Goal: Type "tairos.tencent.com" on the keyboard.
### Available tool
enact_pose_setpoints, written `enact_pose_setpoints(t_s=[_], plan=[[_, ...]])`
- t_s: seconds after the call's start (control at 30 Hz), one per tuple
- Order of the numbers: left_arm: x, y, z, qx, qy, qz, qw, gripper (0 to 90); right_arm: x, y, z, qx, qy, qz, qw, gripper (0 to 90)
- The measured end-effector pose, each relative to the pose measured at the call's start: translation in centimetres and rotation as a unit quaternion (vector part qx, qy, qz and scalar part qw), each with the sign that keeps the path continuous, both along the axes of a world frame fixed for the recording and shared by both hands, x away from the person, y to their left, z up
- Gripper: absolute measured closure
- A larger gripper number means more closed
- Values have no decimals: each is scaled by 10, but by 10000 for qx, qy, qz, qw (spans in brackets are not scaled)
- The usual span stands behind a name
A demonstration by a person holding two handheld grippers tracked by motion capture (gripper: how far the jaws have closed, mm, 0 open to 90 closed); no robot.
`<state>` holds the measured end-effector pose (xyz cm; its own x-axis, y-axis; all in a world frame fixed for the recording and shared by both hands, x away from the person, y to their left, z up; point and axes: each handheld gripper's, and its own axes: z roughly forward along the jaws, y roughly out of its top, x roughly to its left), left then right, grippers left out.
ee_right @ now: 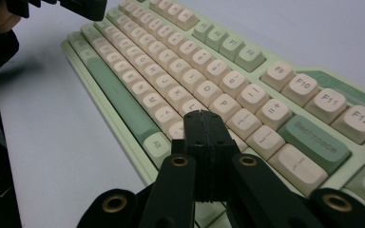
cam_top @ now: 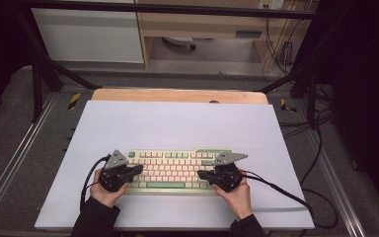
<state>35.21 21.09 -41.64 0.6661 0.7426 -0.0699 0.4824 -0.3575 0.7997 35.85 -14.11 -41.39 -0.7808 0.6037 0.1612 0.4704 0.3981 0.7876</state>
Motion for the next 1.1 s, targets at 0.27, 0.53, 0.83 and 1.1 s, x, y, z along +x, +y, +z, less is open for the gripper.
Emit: enact_pose_setpoints(t_s=[0.27,0.53,0.83,1.1], plan=[[-3,7,-2,-17,54,-16,10000,900,0,15,-4,-57,59,127,9999,900],[-6,12,-2,-38,44,7,10000,900,0,30,-2,-39,45,189,9998,900],[-5,16,-3,-94,47,14,9999,900,2,57,-1,-152,29,335,9993,900],[-5,16,-3,-102,63,6,9999,900,7,71,-5,-51,84,340,9994,900]])
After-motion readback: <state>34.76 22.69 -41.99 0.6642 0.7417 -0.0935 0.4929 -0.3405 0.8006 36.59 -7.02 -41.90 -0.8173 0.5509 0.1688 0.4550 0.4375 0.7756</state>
